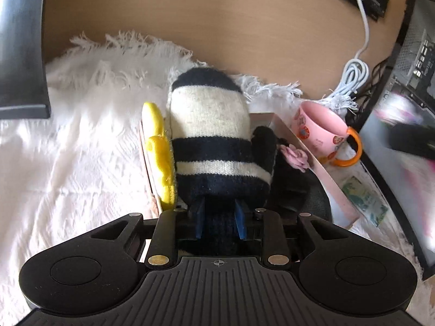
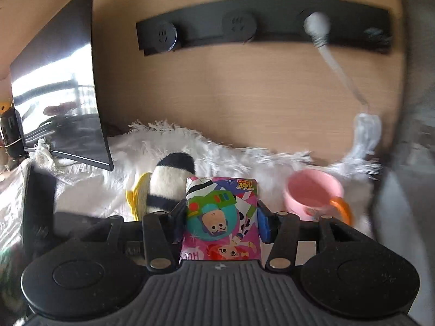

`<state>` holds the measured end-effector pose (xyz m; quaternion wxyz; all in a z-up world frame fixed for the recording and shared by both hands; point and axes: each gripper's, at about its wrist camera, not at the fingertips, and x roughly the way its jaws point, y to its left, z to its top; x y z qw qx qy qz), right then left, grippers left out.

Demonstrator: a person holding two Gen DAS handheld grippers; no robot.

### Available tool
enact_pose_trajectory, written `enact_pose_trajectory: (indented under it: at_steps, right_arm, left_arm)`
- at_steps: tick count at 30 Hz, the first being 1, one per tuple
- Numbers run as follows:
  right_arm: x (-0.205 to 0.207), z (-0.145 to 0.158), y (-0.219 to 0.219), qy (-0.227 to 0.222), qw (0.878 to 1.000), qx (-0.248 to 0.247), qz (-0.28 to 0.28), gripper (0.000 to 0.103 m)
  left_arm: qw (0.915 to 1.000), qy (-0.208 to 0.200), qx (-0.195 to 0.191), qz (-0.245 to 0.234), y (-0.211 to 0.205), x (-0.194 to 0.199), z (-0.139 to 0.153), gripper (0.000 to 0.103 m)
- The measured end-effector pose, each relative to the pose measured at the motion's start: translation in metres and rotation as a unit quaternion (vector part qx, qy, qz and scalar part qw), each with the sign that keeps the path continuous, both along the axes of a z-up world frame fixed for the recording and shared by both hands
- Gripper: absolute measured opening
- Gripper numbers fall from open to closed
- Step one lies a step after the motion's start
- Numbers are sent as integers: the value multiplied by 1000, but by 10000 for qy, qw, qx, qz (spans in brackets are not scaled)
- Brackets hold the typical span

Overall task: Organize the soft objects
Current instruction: 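Lower the sock into the box with the left tool while the right tool drops the tissues in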

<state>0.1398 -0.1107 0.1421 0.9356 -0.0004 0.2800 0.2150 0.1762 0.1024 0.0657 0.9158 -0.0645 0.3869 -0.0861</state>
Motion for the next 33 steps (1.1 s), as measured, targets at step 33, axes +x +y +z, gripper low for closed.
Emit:
enact_pose_trajectory:
  at_steps: [33]
  right_arm:
    - [27, -67, 60, 480, 9978, -444, 49, 32]
  left_arm:
    - [9985, -116, -524, -42, 35, -43, 18, 28]
